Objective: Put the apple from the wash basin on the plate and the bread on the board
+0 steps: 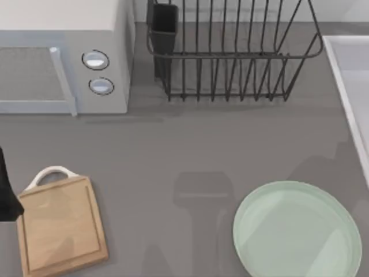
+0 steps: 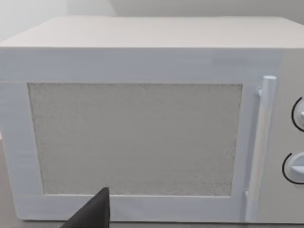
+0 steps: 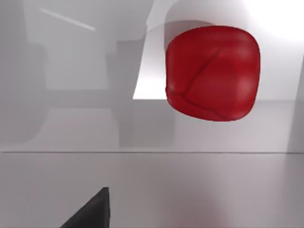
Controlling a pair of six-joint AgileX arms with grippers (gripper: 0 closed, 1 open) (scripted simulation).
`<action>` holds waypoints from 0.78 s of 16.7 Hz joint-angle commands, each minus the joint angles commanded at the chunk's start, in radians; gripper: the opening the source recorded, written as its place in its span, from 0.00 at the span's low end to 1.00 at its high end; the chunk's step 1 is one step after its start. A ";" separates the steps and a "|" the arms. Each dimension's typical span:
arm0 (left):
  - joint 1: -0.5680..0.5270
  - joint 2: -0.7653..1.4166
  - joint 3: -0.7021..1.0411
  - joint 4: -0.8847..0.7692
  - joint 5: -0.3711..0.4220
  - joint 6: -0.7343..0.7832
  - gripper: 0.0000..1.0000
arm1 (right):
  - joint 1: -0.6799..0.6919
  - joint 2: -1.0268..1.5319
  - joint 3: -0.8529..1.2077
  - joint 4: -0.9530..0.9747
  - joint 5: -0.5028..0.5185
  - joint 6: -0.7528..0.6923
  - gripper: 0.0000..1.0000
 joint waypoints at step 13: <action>0.000 0.000 0.000 0.000 0.000 0.000 1.00 | 0.002 0.231 -0.140 0.388 0.002 0.004 1.00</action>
